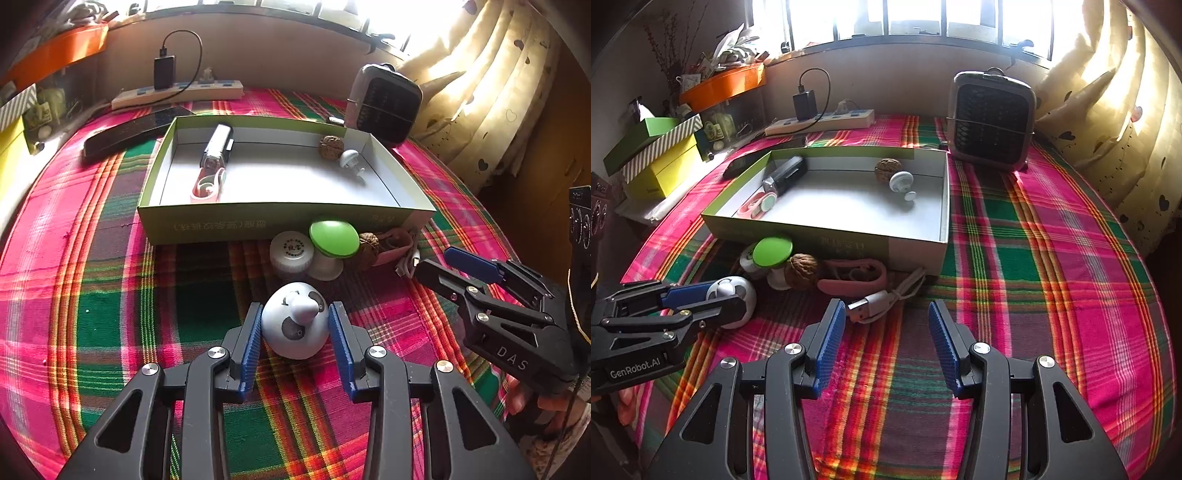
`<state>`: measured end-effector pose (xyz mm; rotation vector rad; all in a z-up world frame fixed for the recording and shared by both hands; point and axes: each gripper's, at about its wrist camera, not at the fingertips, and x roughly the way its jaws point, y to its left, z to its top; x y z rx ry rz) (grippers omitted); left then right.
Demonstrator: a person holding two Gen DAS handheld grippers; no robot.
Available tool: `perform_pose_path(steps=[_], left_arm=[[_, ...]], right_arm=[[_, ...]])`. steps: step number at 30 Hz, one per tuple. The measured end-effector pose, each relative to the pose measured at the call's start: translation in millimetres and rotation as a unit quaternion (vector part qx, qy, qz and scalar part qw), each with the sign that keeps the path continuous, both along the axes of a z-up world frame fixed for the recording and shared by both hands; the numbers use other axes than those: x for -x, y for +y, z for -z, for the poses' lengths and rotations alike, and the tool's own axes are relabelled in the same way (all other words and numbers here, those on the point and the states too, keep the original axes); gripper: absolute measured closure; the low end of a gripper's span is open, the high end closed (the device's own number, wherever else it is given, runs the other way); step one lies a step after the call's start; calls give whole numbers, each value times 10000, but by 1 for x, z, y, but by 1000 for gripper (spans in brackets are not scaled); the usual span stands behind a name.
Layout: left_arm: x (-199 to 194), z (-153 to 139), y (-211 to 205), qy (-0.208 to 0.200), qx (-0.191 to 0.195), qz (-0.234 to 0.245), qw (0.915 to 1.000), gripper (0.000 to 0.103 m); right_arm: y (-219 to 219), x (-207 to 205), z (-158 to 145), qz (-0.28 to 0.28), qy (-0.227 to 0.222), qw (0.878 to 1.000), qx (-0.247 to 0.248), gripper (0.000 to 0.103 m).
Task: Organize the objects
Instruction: 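Close the left gripper on the white round panda-face toy, then close the right gripper on the white USB cable while the left holds the panda toy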
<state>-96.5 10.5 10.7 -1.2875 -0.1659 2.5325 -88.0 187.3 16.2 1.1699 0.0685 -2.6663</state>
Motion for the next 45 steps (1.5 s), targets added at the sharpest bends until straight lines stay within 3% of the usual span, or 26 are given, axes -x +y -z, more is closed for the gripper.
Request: perform_pose_path(steps=[10,31,37,45], left_arm=[[-1,2,-14,2,-127,-65,9999,69],[1,3,-17,18,-196,-2,9998,69],[2,3,-15,12,-179,7,9998,69],[4,3,-14,32,-166,20,9999,69]], right_arm=[[-12,12,9,167,-204,9990,-374,55],[24,-13,4,764,-254,9944,-680,55],[22,-16,-3,558,-116,9978,-352,55],[15,0,11,437,-327,9981,-275,55]])
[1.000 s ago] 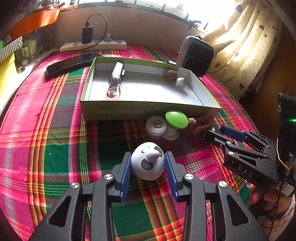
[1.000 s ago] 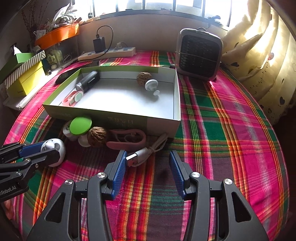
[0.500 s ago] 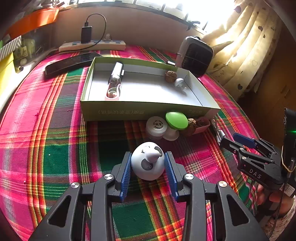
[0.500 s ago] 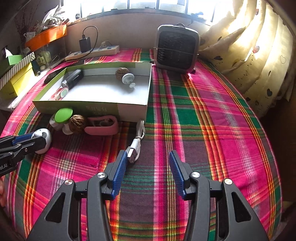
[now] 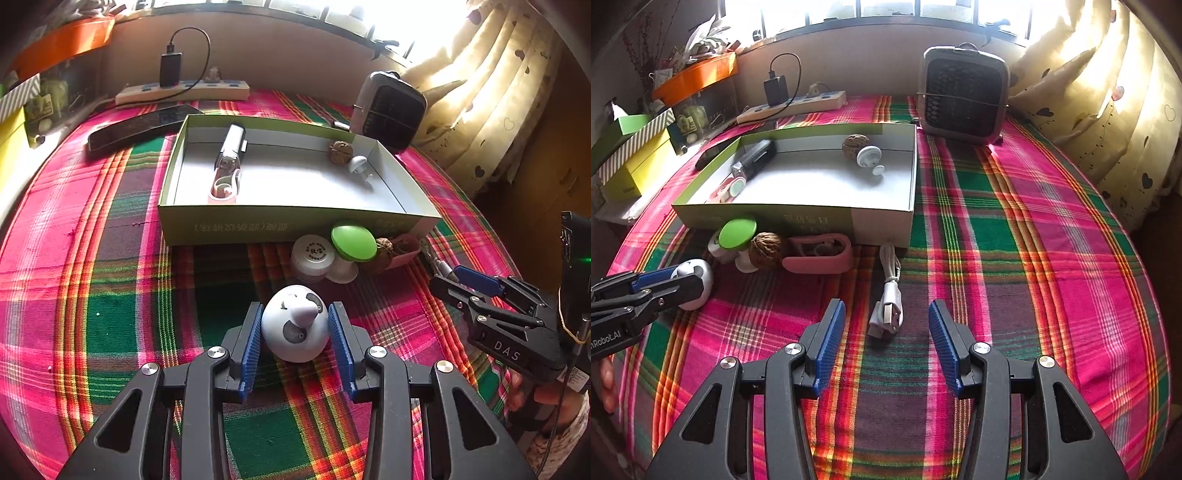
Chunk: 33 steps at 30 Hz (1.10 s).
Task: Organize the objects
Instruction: 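Close the right gripper on the white USB cable while the left holds the panda toy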
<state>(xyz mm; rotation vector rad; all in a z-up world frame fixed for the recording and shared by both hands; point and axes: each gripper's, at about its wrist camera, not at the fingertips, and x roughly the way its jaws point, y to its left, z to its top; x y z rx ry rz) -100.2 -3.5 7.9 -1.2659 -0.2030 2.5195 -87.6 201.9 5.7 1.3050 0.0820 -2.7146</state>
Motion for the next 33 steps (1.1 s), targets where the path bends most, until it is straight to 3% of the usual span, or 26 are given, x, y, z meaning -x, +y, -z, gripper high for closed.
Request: perform_pose_path(steps=[10,21,33], left_arm=[[6,0,-1,9,-31,-34,10000,69],[6,0,-1,14,-3,-41,10000,71],[5,0,-3,17,-28,-61,10000,71]], right_arm=[[1,7,2,3,-5,10000,-76,55],[0,4,2,-97,23,9999,-21,83],[0,3,2,-109,24,9999,2,86]])
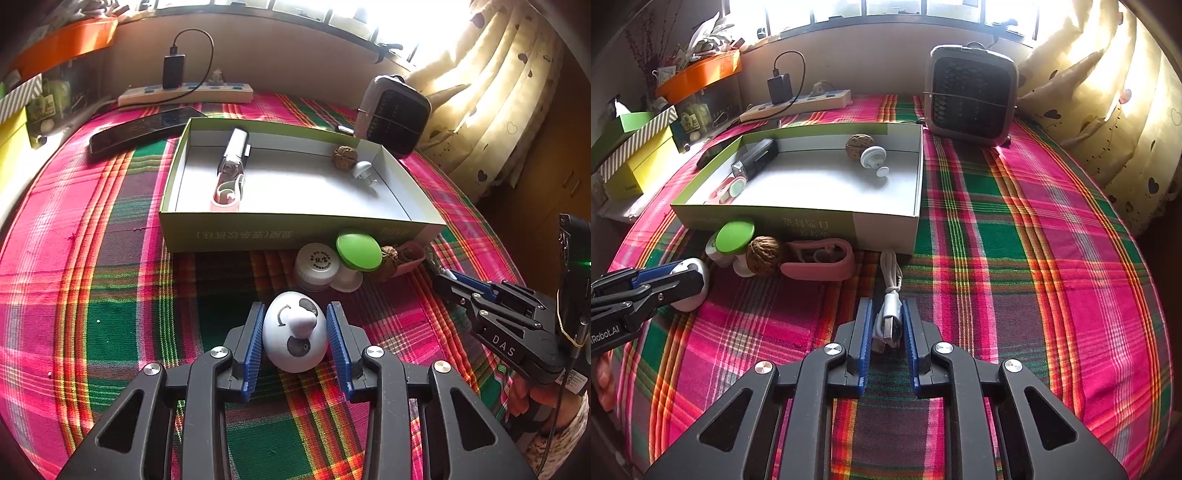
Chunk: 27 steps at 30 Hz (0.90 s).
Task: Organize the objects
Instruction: 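Close the right gripper on the white USB cable while the left holds the panda toy, then carry the panda toy and USB cable over into the white box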
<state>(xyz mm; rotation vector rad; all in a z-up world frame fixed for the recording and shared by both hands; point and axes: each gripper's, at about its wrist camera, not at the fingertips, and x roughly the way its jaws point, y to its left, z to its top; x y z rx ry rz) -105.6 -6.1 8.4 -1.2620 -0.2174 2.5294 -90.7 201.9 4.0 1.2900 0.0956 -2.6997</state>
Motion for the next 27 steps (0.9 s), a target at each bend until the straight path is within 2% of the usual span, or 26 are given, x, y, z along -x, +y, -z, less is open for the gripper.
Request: perform_pose_path(steps=[14,27], left_arm=[[-1,-1,-1,8,23,-22,10000,71],[-6,-7,0,132,106,-35,9999,79]], right_arm=[[0,0,-1,6,8,10000,-2,88],[-1,-5,-3,-22,77,10000,54,88]])
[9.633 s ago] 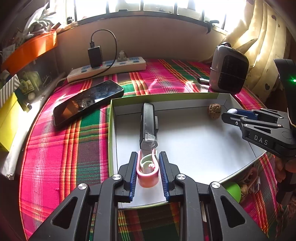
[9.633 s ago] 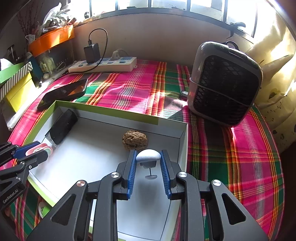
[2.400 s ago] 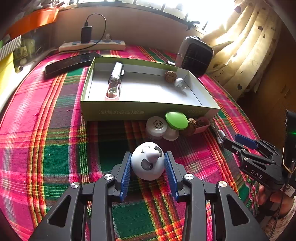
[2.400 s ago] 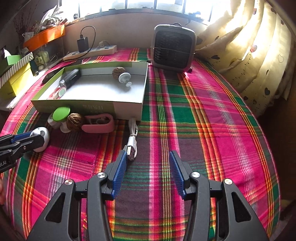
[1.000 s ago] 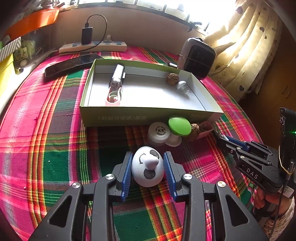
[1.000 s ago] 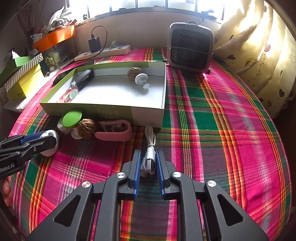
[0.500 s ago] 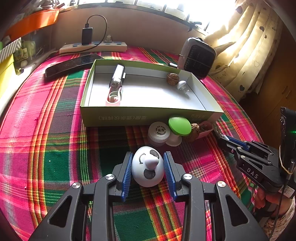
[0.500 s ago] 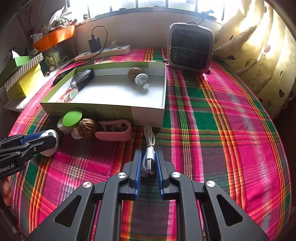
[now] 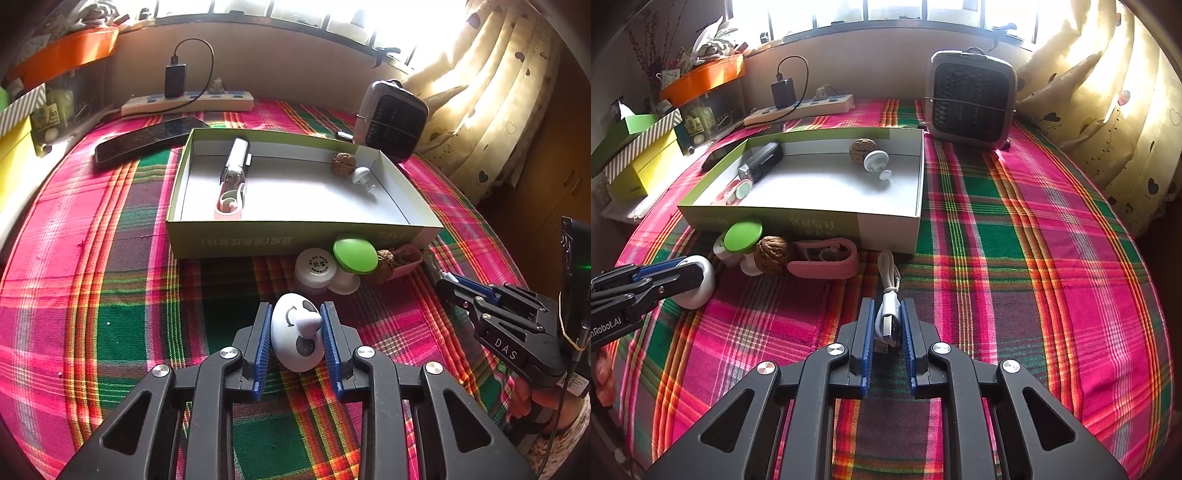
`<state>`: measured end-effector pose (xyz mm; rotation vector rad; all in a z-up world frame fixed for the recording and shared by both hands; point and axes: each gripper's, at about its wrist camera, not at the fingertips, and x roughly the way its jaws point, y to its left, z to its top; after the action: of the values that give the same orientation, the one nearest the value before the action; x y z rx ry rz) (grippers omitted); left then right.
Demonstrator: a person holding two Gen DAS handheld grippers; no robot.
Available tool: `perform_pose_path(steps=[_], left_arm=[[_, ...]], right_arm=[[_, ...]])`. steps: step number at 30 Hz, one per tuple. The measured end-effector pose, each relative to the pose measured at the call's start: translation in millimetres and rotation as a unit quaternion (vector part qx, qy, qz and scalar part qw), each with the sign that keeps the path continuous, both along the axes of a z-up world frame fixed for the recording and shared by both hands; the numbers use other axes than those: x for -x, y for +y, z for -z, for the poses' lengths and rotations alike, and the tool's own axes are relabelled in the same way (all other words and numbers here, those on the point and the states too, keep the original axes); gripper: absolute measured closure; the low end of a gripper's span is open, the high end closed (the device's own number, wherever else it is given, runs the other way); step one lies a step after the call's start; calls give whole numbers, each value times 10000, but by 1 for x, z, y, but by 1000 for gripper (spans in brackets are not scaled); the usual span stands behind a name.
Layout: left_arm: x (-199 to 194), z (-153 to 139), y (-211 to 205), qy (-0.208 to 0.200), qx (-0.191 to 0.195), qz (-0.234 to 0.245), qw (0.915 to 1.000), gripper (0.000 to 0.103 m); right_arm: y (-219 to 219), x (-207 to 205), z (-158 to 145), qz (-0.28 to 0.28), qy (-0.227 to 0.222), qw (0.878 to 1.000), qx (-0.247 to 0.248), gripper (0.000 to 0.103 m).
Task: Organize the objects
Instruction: 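Carry the panda toy and USB cable over into the white box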
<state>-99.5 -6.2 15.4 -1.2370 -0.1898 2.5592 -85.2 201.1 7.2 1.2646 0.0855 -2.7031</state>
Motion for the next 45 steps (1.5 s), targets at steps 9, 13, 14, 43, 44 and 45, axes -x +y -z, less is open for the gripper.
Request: perform_pose_path(steps=[9,13,14,43,44,45], left_arm=[[-4,-1,0,31,21,-34,10000,79],[-6,-4,0,67,50,-47,10000,79],[-7,-5,0,79,59,-53,9999,79],[19,-44,4,411,141,72,9990,79],[22,-44,4,410,152,63,9990,79],[25,-45,5,401,153,74,9991,79]], right_arm=[[0,-3,-3,-12,59,10000,30,88],[0,-5,-6,-32,93,9999,45,88],[0,-6,-7,-37,107,9999,49,88],[-16,15,-45,-409,496,9977,207,88],[-16,19,-45,-422,483,9977,201,88],[-16,22,-45,-442,465,9978,194,88]])
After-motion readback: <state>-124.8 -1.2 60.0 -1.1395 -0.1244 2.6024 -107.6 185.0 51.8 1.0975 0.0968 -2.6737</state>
